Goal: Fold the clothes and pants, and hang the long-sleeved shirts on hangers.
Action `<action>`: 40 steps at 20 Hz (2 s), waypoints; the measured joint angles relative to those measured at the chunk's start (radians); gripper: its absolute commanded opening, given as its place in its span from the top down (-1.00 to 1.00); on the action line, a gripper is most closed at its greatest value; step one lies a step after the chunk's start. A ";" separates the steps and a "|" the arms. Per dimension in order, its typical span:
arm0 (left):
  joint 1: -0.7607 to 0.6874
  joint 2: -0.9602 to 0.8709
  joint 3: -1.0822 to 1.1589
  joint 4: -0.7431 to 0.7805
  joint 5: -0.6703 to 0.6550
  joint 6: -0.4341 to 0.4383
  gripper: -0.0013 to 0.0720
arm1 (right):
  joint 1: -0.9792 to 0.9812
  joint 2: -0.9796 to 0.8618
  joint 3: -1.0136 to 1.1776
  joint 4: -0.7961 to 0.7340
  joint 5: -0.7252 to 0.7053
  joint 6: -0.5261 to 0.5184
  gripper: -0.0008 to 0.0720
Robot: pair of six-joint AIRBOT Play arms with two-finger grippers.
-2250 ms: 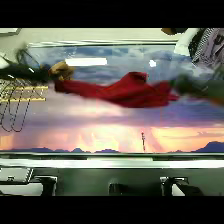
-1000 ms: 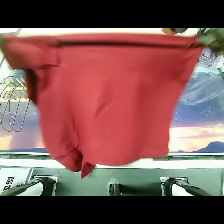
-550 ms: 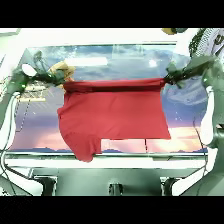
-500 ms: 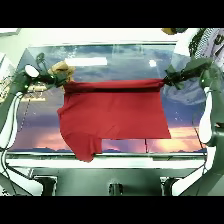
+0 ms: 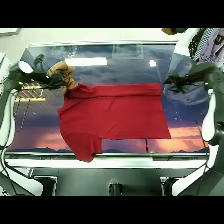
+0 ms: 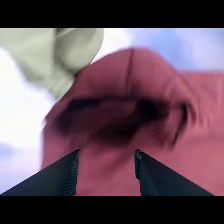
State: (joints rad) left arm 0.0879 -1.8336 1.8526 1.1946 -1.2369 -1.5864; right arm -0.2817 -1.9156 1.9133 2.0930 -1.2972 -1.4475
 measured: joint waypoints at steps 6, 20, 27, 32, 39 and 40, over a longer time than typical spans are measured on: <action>0.167 0.225 -0.146 0.012 -0.188 0.036 -0.14 | -0.218 0.207 -0.257 0.070 -0.189 -0.245 -0.13; 0.296 0.588 -0.715 0.019 -0.120 0.047 -0.11 | -0.318 0.402 -1.017 0.048 -0.087 -0.491 -0.12; 0.296 0.594 -0.733 0.019 -0.099 0.046 -0.11 | -0.318 0.405 -1.072 0.085 -0.048 -0.518 -0.11; 0.303 0.599 -0.750 0.018 -0.079 0.032 -0.11 | -0.319 0.404 -1.120 0.122 0.010 -0.535 0.87; 0.380 0.695 -1.083 -0.134 0.012 0.142 -0.11 | -0.319 0.404 -1.135 0.142 0.019 -0.555 0.89; 0.388 0.702 -1.136 -0.170 0.026 0.172 -0.11 | -0.319 0.404 -1.136 0.144 0.018 -0.556 0.89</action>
State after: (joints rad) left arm 0.4755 -1.1313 0.7162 1.0248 -1.2106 -1.4143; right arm -0.6003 -1.5112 0.7776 2.2368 -1.2789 -2.0033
